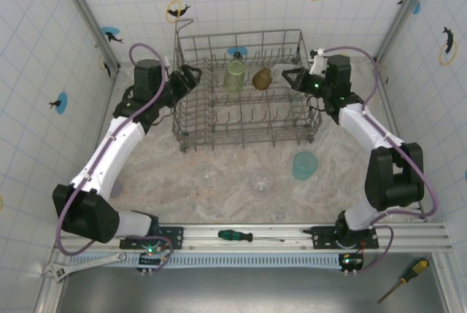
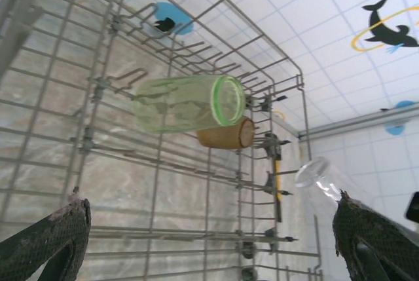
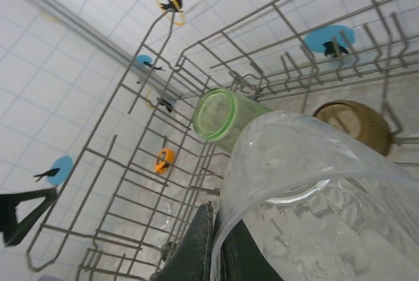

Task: Load the cups into the dish rack

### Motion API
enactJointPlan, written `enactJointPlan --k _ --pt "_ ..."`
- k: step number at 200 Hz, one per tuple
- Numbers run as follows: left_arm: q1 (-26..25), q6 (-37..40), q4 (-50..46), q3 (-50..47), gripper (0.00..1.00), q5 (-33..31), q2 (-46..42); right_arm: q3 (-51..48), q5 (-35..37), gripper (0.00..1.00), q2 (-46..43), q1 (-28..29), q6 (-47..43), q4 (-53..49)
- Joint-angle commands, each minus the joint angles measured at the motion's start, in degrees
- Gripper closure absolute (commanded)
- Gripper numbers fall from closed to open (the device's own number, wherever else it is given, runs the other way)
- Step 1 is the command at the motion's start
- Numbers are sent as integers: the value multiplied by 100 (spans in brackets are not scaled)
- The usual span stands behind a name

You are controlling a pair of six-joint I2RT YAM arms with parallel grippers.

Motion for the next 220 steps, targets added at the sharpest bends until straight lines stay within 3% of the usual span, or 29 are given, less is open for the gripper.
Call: enactJointPlan --k 1,100,109,220 --pt "-93 -449 556 193 3 433 174 -205 -426 100 -30 103 440 1108" --pt "-714 -1360 1784 71 3 939 858 -673 -1027 100 172 392 1358 2937" --pt "-938 -1446 1923 49 3 978 909 -710 -1070 100 201 407 1467 3087" --pt "-1124 -2222 2907 -49 3 1310 1457 -1021 -1333 100 608 598 2811 4947"
